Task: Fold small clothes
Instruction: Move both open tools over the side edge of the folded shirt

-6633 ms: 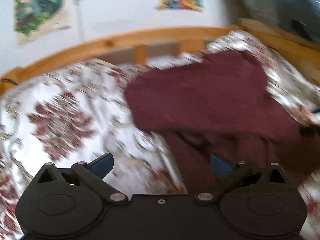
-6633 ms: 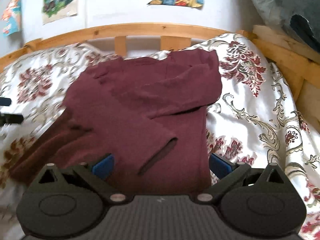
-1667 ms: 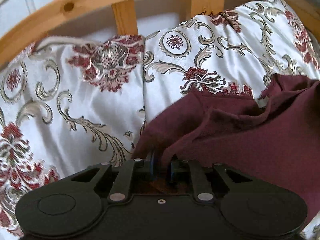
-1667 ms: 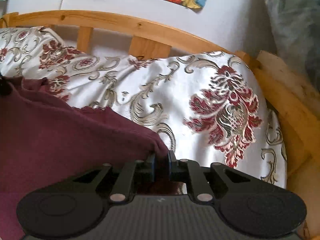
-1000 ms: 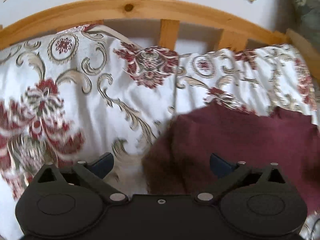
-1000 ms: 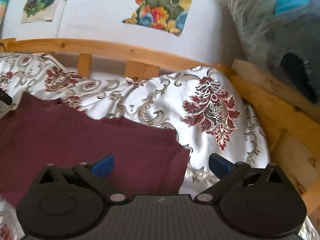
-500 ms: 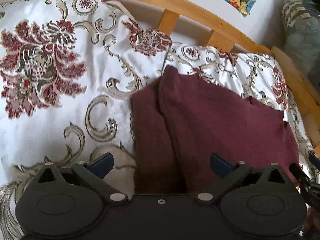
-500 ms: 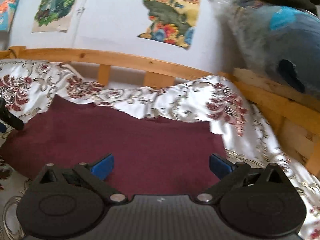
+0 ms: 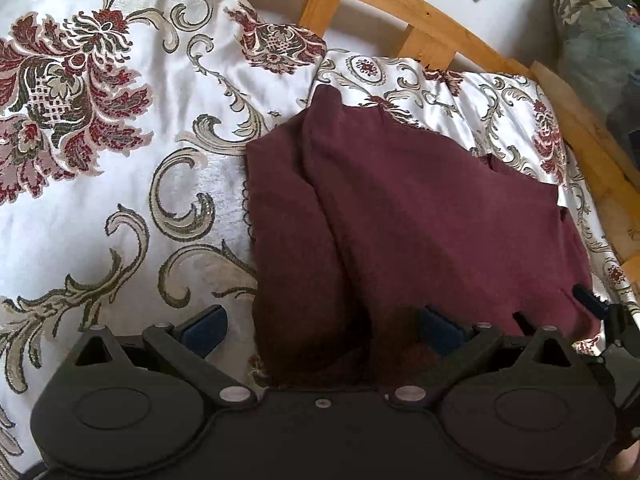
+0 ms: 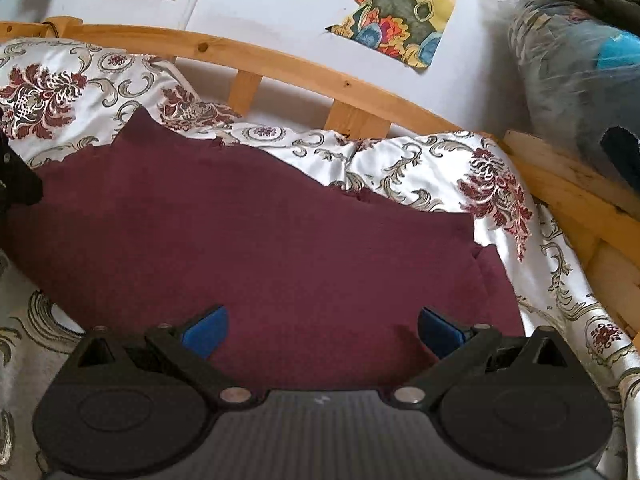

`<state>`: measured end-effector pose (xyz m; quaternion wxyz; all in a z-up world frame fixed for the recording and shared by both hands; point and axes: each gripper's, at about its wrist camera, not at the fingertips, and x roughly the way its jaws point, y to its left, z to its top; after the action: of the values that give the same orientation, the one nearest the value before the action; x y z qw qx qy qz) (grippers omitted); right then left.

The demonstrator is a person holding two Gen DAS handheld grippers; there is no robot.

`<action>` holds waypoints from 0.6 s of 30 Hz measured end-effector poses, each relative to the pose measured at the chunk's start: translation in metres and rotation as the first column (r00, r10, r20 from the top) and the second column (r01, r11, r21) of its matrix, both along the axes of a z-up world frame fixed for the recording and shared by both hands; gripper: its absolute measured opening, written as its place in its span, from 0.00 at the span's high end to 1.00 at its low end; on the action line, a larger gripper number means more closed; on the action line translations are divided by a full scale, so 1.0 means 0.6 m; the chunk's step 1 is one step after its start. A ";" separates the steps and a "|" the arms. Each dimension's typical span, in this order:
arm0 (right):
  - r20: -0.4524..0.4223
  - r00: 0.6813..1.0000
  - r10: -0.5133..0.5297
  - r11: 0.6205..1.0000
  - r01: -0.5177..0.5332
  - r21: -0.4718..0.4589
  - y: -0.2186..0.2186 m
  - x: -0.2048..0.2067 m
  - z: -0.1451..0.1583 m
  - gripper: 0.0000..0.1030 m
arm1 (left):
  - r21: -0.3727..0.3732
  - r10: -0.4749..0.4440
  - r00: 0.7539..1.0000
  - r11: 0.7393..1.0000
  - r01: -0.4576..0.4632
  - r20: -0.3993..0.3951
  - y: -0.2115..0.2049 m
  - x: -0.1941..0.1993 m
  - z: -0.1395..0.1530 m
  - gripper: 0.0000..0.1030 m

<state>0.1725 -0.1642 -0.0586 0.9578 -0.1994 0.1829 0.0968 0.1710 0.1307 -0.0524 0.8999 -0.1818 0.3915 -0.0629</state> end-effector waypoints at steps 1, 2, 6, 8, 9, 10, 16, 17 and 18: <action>-0.002 1.000 0.000 1.000 0.000 0.003 -0.001 0.000 0.000 0.00 | -0.003 -0.004 1.000 1.000 0.004 0.003 -0.002 0.001 0.000 0.01; -0.001 1.000 0.000 1.000 0.000 0.004 -0.001 -0.001 0.000 0.00 | -0.002 -0.009 1.000 1.000 0.009 0.004 -0.004 0.003 0.000 0.01; 0.002 1.000 -0.001 1.000 0.001 0.000 -0.001 0.000 0.000 0.00 | 0.008 -0.026 1.000 1.000 0.026 -0.012 -0.013 0.019 -0.005 0.01; 0.007 1.000 -0.001 1.000 0.001 -0.005 0.001 -0.001 -0.001 0.00 | 0.018 -0.028 0.999 0.999 0.029 -0.034 -0.015 0.029 -0.009 0.01; 0.008 1.000 -0.001 1.000 0.002 -0.006 0.001 -0.001 -0.001 0.00 | 0.016 -0.029 0.999 0.999 0.030 -0.036 -0.014 0.031 -0.011 0.01; 0.008 1.000 -0.001 1.000 0.001 -0.006 0.000 -0.001 -0.001 0.00 | 0.012 -0.027 0.999 1.000 0.028 -0.038 -0.012 0.033 -0.013 0.01; -0.015 1.000 0.005 1.000 -0.005 0.021 -0.006 0.004 0.001 0.00 | -0.015 0.019 0.998 1.000 -0.020 -0.052 -0.007 0.033 -0.011 0.11; -0.017 1.000 0.006 1.000 -0.005 0.023 -0.007 0.005 0.001 0.00 | -0.009 0.040 0.997 0.999 -0.041 -0.058 -0.007 0.031 -0.009 0.19; -0.018 1.000 0.007 1.000 -0.006 0.023 -0.007 0.005 0.001 0.00 | 0.002 0.062 0.996 0.998 -0.062 -0.068 -0.007 0.031 -0.006 0.28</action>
<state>0.1756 -0.1684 -0.0582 0.9581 -0.1879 0.1895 0.1039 0.1893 0.1266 -0.0562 0.8874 -0.1959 0.4163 -0.0287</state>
